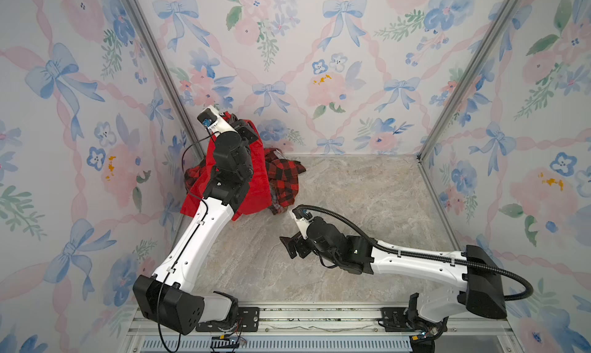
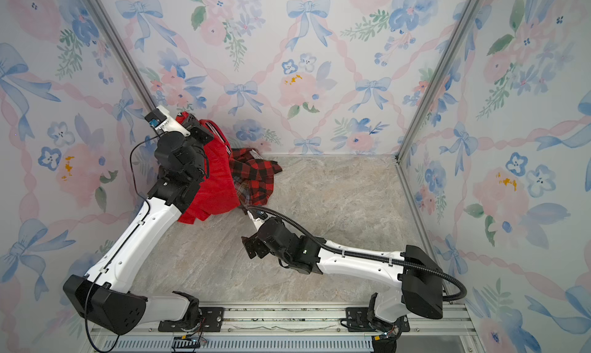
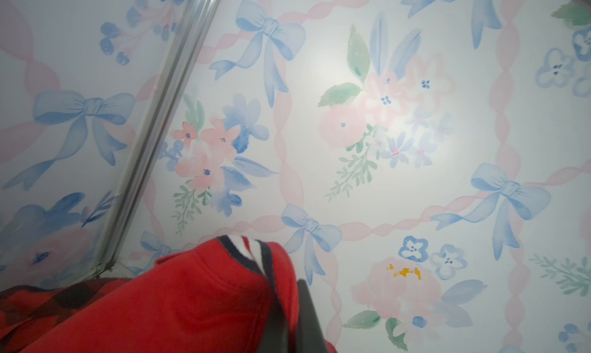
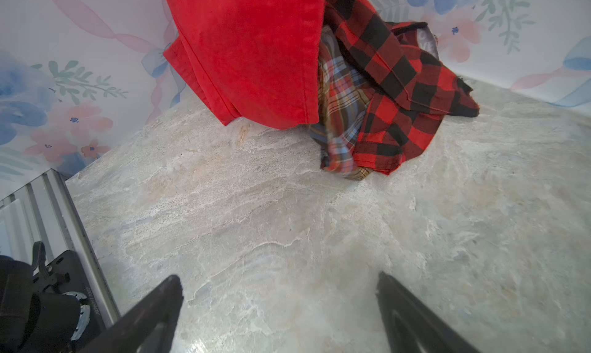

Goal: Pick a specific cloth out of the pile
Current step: 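Lift the red garment with the left gripper and carry it toward the right arm, then grasp the red garment with the right gripper while the left gripper releases it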

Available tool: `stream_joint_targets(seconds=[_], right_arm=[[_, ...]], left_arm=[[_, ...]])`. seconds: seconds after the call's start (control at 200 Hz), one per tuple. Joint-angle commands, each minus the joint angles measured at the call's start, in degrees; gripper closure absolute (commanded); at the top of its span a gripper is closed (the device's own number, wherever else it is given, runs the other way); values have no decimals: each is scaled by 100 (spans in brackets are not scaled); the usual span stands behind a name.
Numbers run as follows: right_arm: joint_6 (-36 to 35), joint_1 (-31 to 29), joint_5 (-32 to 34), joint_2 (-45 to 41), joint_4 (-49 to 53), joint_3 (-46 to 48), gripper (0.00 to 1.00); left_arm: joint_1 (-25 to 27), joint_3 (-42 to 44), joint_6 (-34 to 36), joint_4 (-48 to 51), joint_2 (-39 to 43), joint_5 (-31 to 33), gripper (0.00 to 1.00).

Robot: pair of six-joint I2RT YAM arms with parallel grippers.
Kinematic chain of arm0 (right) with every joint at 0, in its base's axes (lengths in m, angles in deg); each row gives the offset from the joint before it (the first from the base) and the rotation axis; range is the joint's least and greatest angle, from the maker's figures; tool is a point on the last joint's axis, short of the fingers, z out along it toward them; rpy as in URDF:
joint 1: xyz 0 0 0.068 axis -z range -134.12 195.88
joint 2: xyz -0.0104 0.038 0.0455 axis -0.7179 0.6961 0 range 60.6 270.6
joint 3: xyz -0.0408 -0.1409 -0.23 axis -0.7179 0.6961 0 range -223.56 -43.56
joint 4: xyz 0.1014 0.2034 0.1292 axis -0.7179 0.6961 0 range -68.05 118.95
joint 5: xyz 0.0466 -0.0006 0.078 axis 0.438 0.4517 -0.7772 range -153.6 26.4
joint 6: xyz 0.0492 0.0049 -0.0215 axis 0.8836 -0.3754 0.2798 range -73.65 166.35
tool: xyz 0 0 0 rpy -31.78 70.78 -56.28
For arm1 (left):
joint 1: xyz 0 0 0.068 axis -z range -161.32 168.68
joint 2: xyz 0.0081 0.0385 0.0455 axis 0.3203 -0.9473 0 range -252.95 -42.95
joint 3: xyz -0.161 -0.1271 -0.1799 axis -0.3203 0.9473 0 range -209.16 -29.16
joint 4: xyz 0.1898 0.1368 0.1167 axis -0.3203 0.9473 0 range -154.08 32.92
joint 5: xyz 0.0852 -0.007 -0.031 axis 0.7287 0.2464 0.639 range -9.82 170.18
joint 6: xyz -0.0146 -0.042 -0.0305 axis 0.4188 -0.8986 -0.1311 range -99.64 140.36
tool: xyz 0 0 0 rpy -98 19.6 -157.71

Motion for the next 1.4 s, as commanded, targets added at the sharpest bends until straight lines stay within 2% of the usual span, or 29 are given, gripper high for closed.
stream_joint_targets(seconds=[0.0, 0.065, 0.165, 0.28, 0.335, 0.385, 0.455, 0.55, 0.565, 0.59, 0.615, 0.66, 0.755, 0.825, 0.93, 1.04, 1.145, 1.25, 1.395], right_arm=[[153, 87, 287, -269, -180, 214, 3], [147, 120, 382, -440, -226, 337, 3], [105, 170, 806, -890, -146, 578, 3], [185, 253, 1445, -1706, 109, 1001, 3], [268, 289, 1749, -2168, 250, 1265, 3], [341, 305, 2020, -2669, 429, 1496, 3], [436, 326, 2347, -3363, 756, 1837, 3], [582, 390, 2755, -4285, 1468, 2121, 3], [615, 406, 2809, -4423, 1595, 2149, 3], [653, 448, 2890, -4626, 1780, 2201, 3], [700, 504, 2952, -4824, 1937, 2244, 3], [803, 655, 2994, -5126, 2263, 2301, 3], [948, 1123, 2930, -5583, 2755, 2378, 3], [938, 1521, 2696, -5684, 2869, 2441, 3], [840, 2263, 1877, -5228, 2834, 2437, 3], [553, 3030, 754, -4070, 2481, 2224, 3], [9, 3375, -7, -2656, 1910, 1711, 3], [-619, 3375, -337, -1158, 1680, 832, 3], [-1044, 3337, -316, 406, 1220, -89, 3]], left_arm=[[570, -1043, 1052, -987, -279, -656, 100], [1004, -1691, 1366, -994, -595, -952, 100], [1785, -3162, 1999, -922, -1384, -1512, 100], [2427, -5042, 1873, -331, -2553, -2299, 100], [2660, -5583, 1873, -106, -3027, -2158, 100], [2743, -5588, 1863, 74, -3278, -1888, 100], [2702, -5111, 1735, 433, -3507, -1690, 100], [2595, -4242, 1385, 855, -3815, -2112, 100], [2590, -4138, 1343, 926, -3887, -2168, 96], [2572, -4004, 1359, 1049, -4014, -2346, 81], [2561, -3934, 1466, 1190, -4136, -2537, 63], [2568, -3753, 1598, 1461, -4304, -2451, 39], [2546, -2957, 1772, 1482, -4130, -2304, 13], [2526, -2414, 1883, 1451, -3752, -2174, 2], [2451, -1330, 2009, 1364, -2746, -2179, 2], [2357, 119, 2259, 1394, -1283, -2042, 2], [2076, 940, 1723, 2112, 43, -2015, 2], [1884, 1628, 1283, 2901, 1087, -2178, 2], [1865, 2527, 771, 3106, 2534, -2262, 2]])
